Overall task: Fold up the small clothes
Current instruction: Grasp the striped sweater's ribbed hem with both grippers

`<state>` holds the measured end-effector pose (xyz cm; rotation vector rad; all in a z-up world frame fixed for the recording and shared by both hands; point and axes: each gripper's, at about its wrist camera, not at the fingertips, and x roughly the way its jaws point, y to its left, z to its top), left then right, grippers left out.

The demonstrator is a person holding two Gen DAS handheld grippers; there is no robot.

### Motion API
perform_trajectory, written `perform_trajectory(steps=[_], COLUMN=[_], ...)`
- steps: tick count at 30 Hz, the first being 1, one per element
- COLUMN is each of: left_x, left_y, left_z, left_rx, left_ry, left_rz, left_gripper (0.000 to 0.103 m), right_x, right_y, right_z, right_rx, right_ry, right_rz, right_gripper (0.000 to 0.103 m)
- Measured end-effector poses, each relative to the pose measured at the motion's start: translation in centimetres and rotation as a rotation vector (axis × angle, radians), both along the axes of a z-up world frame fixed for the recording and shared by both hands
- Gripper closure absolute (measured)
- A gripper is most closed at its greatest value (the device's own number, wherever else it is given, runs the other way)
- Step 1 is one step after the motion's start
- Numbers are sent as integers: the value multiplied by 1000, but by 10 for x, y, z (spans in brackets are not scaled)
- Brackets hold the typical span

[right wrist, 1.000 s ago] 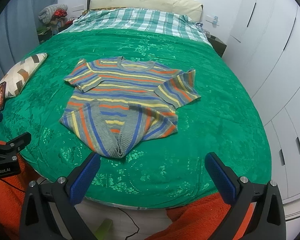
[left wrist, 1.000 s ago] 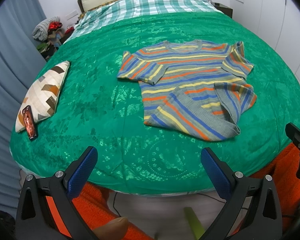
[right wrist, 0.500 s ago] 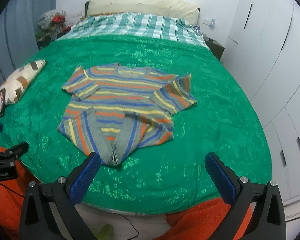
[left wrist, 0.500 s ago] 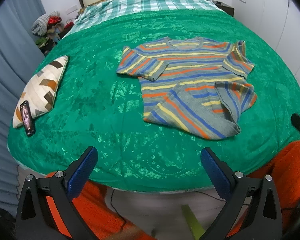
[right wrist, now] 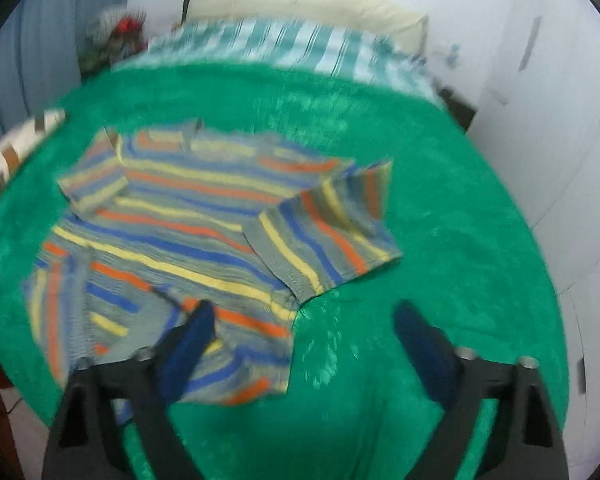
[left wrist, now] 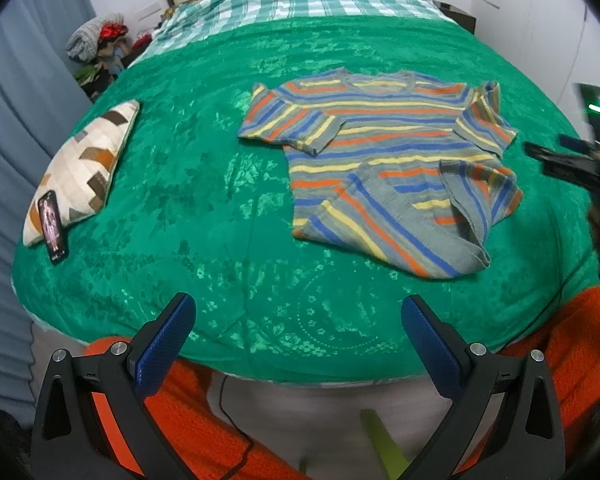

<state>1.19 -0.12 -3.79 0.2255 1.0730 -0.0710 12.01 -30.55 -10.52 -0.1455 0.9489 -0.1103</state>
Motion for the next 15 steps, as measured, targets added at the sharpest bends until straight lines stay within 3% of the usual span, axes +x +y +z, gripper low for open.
perform_trajectory(steps=[2, 5, 8, 11, 15], left_x=[3, 8, 34, 78, 127], left_y=[1, 7, 17, 19, -14], left_z=[-4, -7, -26, -58, -97], left_rx=[2, 6, -33, -123, -170], left_ry=[18, 6, 25, 137, 214], left_rz=[2, -11, -52, -138, -302], left_gripper=[0, 0, 0, 1, 1], right_x=[21, 22, 25, 33, 51], right_y=[8, 30, 49, 71, 86], right_z=[-8, -6, -15, -30, -57], right_rx=[88, 276, 261, 182, 108], right_ry=[68, 87, 162, 260, 337], right_rz=[40, 188, 310, 448, 528], right_gripper=[32, 32, 32, 32, 37])
